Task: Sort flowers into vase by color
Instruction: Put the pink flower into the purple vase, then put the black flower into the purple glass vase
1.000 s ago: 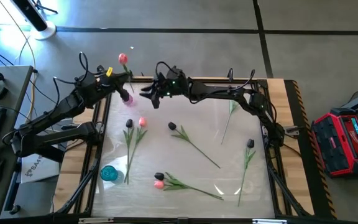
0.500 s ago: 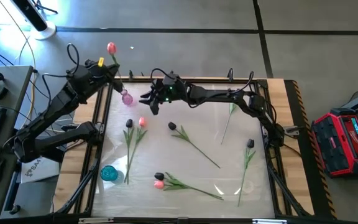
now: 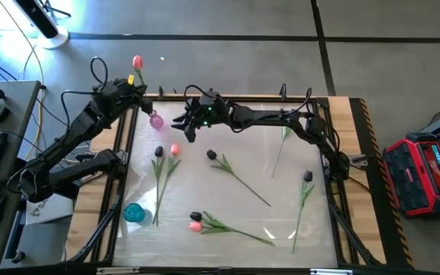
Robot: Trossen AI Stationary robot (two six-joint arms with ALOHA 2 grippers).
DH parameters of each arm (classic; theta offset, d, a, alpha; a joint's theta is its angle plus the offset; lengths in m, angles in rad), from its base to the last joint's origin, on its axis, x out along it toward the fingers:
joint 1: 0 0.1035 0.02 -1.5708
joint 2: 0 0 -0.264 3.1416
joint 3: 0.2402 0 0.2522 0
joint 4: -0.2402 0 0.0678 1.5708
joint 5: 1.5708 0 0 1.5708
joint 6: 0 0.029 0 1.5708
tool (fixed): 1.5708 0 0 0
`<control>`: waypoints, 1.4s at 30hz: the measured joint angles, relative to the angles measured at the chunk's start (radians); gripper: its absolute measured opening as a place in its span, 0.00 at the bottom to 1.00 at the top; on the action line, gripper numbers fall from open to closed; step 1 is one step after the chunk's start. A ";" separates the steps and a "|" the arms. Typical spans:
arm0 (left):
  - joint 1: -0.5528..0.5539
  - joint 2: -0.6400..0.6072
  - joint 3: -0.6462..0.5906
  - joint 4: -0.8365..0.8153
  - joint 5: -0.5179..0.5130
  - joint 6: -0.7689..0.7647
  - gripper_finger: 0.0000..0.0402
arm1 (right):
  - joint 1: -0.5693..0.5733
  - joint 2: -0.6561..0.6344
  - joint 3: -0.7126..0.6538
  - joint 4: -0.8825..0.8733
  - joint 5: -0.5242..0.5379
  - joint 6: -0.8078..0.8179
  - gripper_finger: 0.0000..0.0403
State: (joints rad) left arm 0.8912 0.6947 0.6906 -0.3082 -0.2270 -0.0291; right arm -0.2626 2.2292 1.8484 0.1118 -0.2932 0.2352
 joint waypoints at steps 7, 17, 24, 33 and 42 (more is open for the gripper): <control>0.015 0.004 -0.044 -0.009 -0.015 -0.067 0.10 | 0.005 0.000 0.000 -0.038 -0.053 0.000 0.30; 0.015 0.005 -0.056 -0.085 -0.018 -0.064 0.31 | 0.041 -0.010 0.001 -0.201 -0.072 -0.036 0.30; 0.013 -0.032 -0.027 -0.144 -0.011 -0.048 0.41 | 0.068 -0.097 0.001 -0.463 -0.031 -0.163 0.30; 0.012 -0.173 -0.018 -0.255 -0.004 -0.045 0.45 | 0.102 -0.190 0.001 -0.872 0.330 -0.237 0.30; 0.011 -0.321 -0.017 -0.263 0.213 -0.089 0.45 | 0.085 -0.279 0.001 -1.118 0.575 -0.157 0.30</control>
State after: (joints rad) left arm 0.9020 0.3736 0.6739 -0.5712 -0.0142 -0.1181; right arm -0.1775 1.9506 1.8492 -1.0060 0.2815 0.0780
